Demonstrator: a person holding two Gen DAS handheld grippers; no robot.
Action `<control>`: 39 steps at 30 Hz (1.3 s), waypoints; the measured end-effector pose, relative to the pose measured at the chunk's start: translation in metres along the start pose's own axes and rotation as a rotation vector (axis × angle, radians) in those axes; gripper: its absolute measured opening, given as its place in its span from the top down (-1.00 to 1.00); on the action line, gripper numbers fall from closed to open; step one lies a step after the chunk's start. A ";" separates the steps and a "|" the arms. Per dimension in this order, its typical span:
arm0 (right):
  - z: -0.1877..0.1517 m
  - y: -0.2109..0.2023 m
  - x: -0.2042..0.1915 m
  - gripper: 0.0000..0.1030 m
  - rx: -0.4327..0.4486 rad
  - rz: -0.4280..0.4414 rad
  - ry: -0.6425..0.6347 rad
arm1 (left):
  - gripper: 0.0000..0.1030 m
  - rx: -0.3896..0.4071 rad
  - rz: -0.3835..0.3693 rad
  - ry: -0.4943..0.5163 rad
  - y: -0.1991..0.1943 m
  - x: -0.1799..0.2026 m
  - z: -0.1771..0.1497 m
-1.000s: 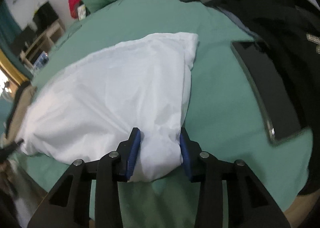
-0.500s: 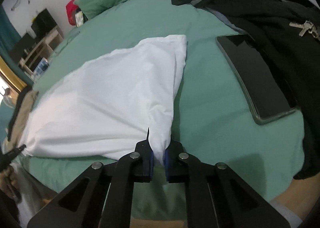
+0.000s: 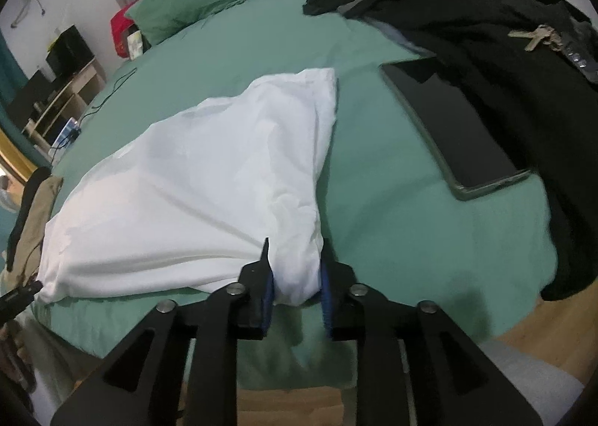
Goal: Fold large clothes
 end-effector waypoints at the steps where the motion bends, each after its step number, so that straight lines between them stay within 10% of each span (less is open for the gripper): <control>1: 0.000 -0.003 0.000 0.44 0.011 -0.009 0.002 | 0.03 0.012 0.000 0.000 -0.003 0.001 0.001; 6: 0.002 -0.022 -0.004 -0.11 0.085 -0.013 0.035 | 0.00 0.098 -0.009 0.009 -0.029 0.014 0.009; 11: -0.005 -0.035 -0.013 -0.24 0.132 0.077 0.109 | -0.06 0.182 -0.103 0.078 -0.050 0.058 0.018; 26: -0.025 0.004 -0.056 -0.94 -0.017 0.219 0.070 | -0.13 0.173 -0.247 0.280 -0.021 0.179 0.001; 39: -0.013 0.025 -0.055 -0.97 0.009 0.268 0.167 | -0.12 0.094 -0.172 0.206 0.039 0.164 0.031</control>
Point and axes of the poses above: each gripper's, at about its wrist camera, not at the fingertips, and y roughly the way its jaws point, x to its right, z to its top, the point moved 4 cm from there along y, roughly the way its jaws point, and after that the axes turned 7 degrees about x, right-handed, at the moved point
